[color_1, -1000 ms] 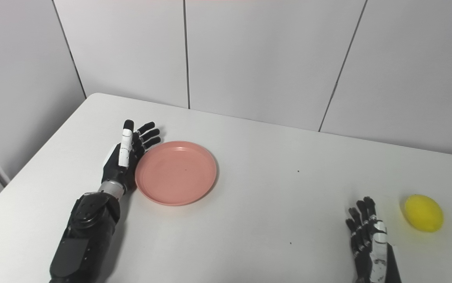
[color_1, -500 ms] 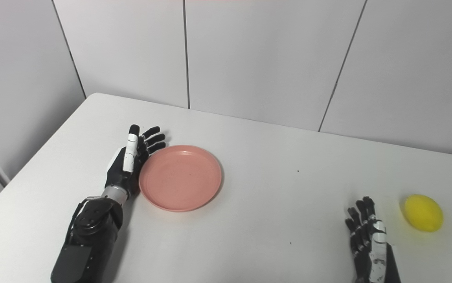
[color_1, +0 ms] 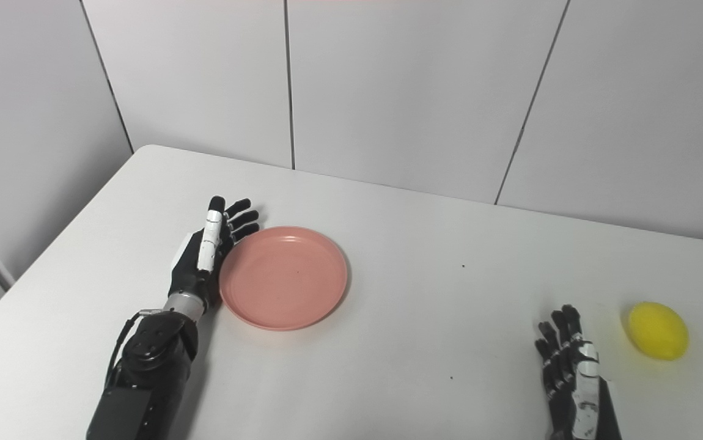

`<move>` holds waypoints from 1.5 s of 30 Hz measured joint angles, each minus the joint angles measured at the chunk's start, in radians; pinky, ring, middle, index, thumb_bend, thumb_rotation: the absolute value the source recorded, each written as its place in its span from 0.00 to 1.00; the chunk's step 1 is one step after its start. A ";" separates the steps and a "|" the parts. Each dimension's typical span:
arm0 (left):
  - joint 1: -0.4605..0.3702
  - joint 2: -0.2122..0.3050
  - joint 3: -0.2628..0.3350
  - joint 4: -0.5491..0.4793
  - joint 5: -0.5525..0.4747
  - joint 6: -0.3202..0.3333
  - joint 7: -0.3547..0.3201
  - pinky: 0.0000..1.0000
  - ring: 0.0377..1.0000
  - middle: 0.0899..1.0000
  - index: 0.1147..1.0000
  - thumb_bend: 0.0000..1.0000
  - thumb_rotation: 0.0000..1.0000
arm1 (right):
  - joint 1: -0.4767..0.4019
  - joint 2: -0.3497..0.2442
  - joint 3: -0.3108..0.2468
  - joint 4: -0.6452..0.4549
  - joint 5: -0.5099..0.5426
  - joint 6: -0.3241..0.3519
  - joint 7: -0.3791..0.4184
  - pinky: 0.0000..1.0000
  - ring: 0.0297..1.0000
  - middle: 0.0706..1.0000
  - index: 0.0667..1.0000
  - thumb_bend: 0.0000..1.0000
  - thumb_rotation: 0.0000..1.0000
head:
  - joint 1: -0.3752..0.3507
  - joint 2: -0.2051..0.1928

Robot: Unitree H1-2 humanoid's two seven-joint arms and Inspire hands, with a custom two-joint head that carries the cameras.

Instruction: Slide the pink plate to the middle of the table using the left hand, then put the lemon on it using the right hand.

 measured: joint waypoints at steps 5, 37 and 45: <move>0.005 -0.018 -0.018 -0.008 0.024 0.000 0.018 0.78 0.82 0.79 0.78 0.73 1.00 | 0.000 0.001 0.001 0.000 0.000 0.000 0.000 1.00 0.97 0.99 0.98 0.70 1.00 | 0.000 0.002; 0.056 -0.082 -0.103 -0.044 0.070 -0.037 0.019 0.74 0.79 0.76 0.75 0.72 0.97 | 0.006 0.010 0.018 -0.013 -0.001 0.001 -0.009 1.00 0.96 0.99 0.98 0.71 1.00 | -0.021 0.014; 0.066 -0.115 -0.157 -0.048 0.069 -0.038 -0.007 0.74 0.80 0.77 0.73 0.74 0.94 | 0.007 0.015 0.026 -0.017 -0.001 0.002 -0.012 1.00 0.96 0.99 0.97 0.71 1.00 | -0.028 0.018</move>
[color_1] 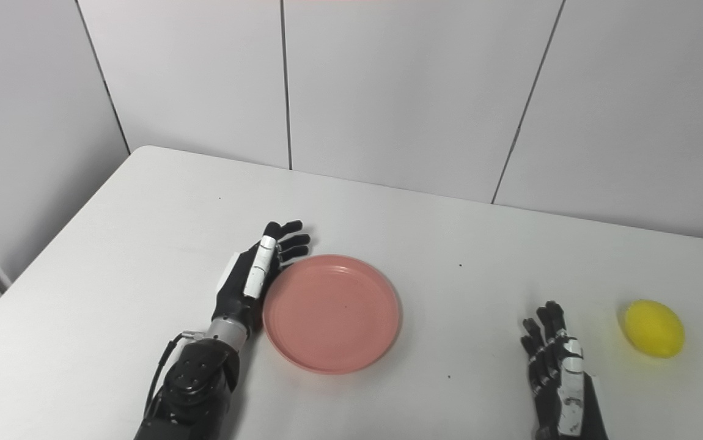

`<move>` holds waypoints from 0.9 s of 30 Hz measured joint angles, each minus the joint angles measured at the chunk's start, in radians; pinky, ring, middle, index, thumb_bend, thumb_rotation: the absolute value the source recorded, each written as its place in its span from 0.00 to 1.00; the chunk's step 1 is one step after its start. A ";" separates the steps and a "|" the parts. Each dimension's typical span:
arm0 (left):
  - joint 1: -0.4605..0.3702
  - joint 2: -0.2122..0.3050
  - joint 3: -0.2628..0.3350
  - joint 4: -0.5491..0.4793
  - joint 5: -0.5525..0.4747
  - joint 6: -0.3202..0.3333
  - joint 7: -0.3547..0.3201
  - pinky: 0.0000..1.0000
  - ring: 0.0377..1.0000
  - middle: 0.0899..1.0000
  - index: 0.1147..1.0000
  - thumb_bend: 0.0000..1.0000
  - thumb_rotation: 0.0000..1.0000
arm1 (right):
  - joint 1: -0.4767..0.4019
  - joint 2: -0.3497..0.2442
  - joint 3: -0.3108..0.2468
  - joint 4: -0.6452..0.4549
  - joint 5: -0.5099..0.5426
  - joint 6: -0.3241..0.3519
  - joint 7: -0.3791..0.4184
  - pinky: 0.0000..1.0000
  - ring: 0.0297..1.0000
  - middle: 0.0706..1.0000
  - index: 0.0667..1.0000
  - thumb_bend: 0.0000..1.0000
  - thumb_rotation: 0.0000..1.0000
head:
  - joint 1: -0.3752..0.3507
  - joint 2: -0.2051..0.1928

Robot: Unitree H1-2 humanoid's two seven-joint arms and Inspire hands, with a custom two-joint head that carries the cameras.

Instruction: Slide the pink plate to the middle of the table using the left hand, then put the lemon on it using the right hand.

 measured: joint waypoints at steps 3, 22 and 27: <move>0.004 -0.018 -0.010 -0.002 0.004 0.000 -0.001 0.80 0.80 0.78 0.75 0.74 0.94 | 0.000 0.004 0.002 -0.001 0.000 0.000 -0.007 1.00 0.96 0.99 0.98 0.71 1.00 | -0.003 0.000; 0.027 -0.056 -0.049 -0.023 0.066 -0.002 0.019 0.95 0.91 0.90 0.86 0.71 0.97 | 0.005 0.005 0.012 -0.008 -0.001 0.000 -0.008 1.00 0.96 0.99 0.98 0.73 0.99 | -0.018 0.005; 0.027 -0.057 -0.056 -0.024 0.083 -0.002 0.019 0.96 0.92 0.91 0.87 0.69 0.98 | 0.005 0.006 0.013 -0.008 -0.002 0.000 -0.008 1.00 0.96 0.98 0.97 0.73 0.99 | -0.020 0.005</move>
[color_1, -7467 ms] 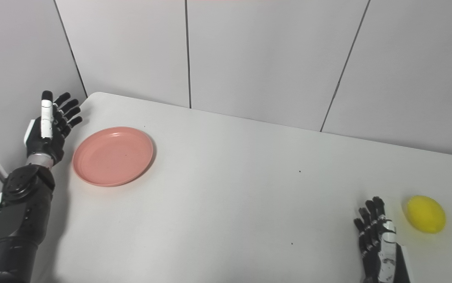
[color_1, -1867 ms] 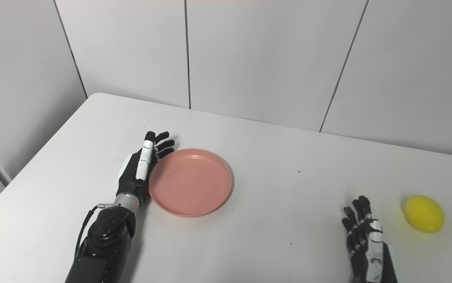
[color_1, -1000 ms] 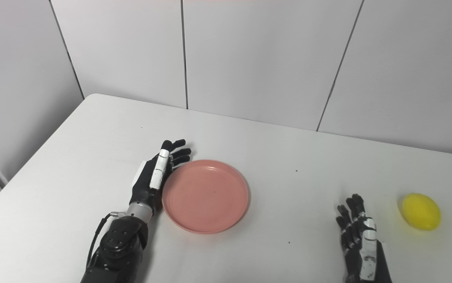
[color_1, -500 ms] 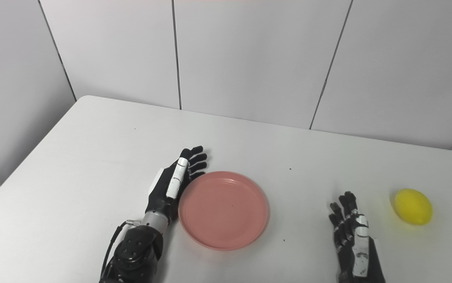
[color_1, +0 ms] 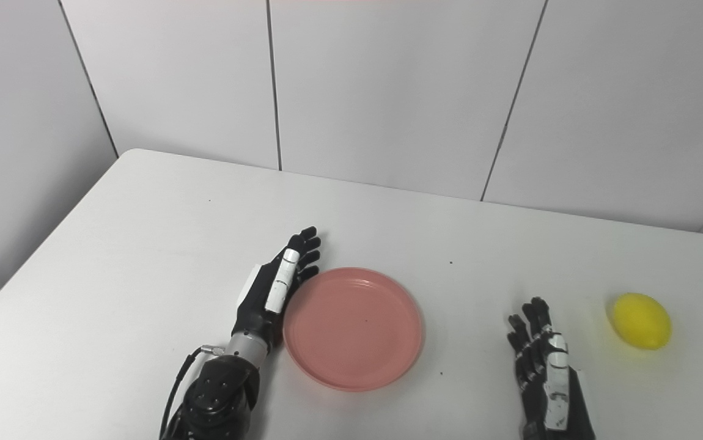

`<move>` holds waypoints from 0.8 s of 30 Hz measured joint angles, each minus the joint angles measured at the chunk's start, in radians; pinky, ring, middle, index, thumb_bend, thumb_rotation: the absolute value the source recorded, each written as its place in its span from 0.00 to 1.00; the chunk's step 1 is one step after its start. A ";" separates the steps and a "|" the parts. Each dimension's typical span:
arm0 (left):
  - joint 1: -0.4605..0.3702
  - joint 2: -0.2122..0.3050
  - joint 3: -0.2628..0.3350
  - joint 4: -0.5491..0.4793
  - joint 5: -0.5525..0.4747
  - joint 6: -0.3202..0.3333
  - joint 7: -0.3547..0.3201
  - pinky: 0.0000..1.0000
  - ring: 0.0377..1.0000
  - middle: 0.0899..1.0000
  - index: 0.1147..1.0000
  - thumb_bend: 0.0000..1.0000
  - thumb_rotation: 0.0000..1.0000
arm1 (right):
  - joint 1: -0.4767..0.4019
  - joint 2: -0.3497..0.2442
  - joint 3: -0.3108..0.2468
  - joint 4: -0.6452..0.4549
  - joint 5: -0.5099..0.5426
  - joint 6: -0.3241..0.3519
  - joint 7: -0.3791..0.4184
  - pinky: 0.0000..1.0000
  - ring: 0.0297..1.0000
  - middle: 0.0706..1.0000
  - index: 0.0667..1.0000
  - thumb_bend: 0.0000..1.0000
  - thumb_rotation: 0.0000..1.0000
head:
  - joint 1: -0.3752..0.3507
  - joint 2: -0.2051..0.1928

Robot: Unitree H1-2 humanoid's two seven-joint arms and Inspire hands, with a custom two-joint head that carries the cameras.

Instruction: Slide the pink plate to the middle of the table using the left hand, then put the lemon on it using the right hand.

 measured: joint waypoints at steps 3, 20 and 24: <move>0.001 -0.002 0.000 0.000 0.002 0.000 0.000 0.97 0.92 0.90 0.86 0.66 0.99 | 0.000 0.000 0.001 0.000 -0.001 0.000 -0.001 1.00 0.96 0.98 0.98 0.73 0.99 | -0.003 0.002; 0.028 -0.029 -0.015 -0.003 0.016 -0.045 0.004 0.95 0.94 0.92 0.87 0.64 0.98 | -0.001 0.027 0.014 -0.010 -0.035 0.008 -0.031 0.99 0.94 0.96 0.96 0.77 0.94 | -0.133 0.038; 0.033 -0.021 -0.005 -0.017 -0.004 -0.032 -0.014 1.00 0.94 0.92 0.88 0.67 0.99 | -0.001 0.053 0.027 -0.012 -0.050 0.008 -0.047 0.98 0.94 0.96 0.95 0.75 0.95 | -0.186 0.048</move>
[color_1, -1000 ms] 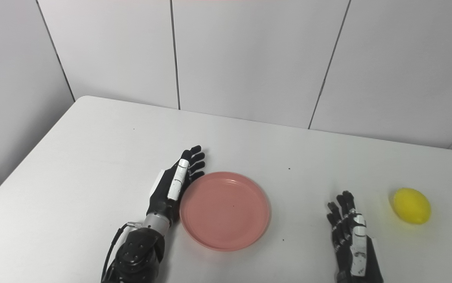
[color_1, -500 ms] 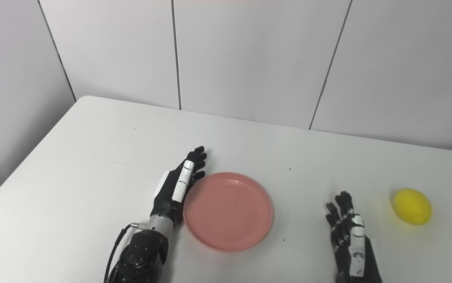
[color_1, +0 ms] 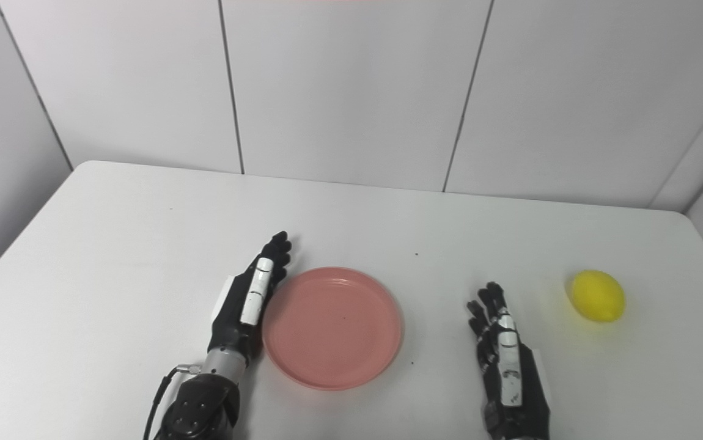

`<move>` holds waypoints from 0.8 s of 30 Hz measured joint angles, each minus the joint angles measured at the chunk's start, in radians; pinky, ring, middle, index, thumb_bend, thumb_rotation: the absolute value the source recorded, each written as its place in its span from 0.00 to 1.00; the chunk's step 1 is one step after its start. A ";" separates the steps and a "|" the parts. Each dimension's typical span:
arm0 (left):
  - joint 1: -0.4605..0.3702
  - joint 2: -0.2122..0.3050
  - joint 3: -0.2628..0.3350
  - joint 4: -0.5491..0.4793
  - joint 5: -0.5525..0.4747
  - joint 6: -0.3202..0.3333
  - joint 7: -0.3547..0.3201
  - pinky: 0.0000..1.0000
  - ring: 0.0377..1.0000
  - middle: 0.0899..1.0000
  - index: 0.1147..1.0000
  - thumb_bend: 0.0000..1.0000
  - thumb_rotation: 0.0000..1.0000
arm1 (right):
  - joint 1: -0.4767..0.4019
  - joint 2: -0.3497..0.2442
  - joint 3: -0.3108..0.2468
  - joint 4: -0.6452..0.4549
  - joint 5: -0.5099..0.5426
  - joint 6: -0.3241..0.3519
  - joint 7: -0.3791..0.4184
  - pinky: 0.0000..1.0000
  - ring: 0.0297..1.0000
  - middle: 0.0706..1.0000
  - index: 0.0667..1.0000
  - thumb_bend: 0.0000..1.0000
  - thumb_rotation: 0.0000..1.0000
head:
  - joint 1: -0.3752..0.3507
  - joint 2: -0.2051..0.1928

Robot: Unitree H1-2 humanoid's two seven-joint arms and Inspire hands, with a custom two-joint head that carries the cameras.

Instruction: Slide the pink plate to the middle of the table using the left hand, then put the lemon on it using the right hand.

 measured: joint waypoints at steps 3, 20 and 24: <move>0.002 0.006 0.011 -0.010 -0.022 0.012 -0.025 1.00 0.94 0.93 0.88 0.68 0.98 | 0.001 0.012 0.012 -0.003 -0.015 0.004 -0.007 0.98 0.94 0.96 0.95 0.74 0.96 | -0.018 0.006; 0.004 0.026 0.035 -0.027 -0.041 0.039 -0.070 1.00 0.95 0.94 0.88 0.67 0.98 | -0.001 0.036 0.037 -0.005 -0.044 0.010 -0.044 0.96 0.93 0.95 0.94 0.74 0.95 | -0.095 0.028; 0.004 0.031 0.043 -0.027 -0.062 0.039 -0.076 1.00 0.97 0.95 0.89 0.65 0.98 | -0.005 0.041 0.042 -0.002 -0.054 0.011 -0.044 0.96 0.93 0.95 0.93 0.75 0.95 | -0.132 0.028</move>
